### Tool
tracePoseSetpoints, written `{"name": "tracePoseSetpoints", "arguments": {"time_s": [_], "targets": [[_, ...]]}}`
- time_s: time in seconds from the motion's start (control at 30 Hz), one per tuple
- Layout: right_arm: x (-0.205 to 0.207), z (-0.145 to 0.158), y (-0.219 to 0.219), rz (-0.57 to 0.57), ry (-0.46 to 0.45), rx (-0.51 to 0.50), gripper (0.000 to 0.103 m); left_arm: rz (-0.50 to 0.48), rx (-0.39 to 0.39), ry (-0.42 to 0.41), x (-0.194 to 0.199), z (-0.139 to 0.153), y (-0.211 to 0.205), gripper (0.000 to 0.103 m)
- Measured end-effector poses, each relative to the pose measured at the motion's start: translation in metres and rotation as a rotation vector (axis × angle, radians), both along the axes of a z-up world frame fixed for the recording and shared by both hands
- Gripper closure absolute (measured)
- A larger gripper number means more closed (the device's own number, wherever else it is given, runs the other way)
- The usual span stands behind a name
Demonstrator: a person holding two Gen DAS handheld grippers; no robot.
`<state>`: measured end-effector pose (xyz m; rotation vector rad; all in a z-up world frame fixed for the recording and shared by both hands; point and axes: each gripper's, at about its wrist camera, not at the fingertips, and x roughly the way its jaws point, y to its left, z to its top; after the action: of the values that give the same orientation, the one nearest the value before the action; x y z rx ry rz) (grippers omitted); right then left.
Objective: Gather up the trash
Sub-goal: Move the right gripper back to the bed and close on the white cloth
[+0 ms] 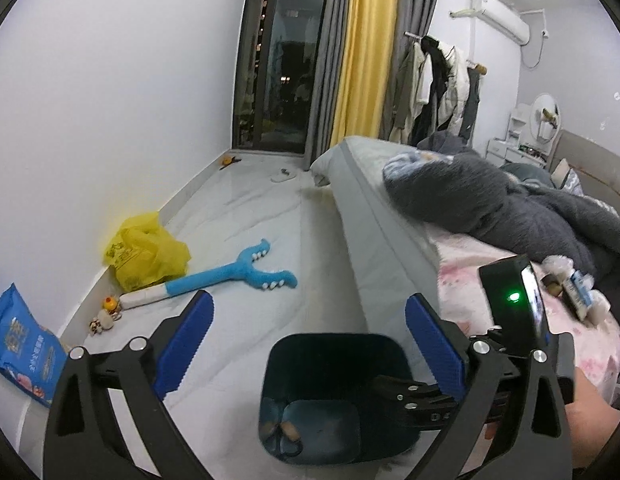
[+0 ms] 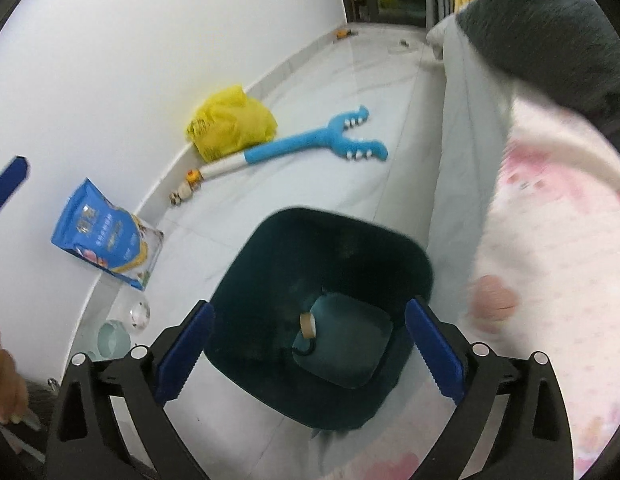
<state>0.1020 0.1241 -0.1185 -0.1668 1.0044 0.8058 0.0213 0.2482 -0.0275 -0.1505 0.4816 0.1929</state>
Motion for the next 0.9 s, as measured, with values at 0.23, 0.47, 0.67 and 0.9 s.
{"name": "tracePoseSetpoints", "arguments": {"time_s": [0.23,0.47,0.67,0.9], "targets": [[0.004,0.032,-0.043,-0.051,-0.077,0.043,0.004,-0.017,-0.001,-0.001,0.008,0.007,-0.012,0.004],[0.007,0.060,-0.089,-0.113,-0.145,0.082,0.004,-0.038,0.003,0.025,0.023,0.011,-0.033,0.004],[0.007,0.078,-0.122,-0.133,-0.212,0.062,0.004,-0.075,0.001,0.032,0.034,0.016,-0.055,0.004],[0.007,0.084,-0.160,-0.163,-0.241,0.066,0.004,-0.107,0.001,0.025,0.044,0.021,-0.081,0.004]]}}
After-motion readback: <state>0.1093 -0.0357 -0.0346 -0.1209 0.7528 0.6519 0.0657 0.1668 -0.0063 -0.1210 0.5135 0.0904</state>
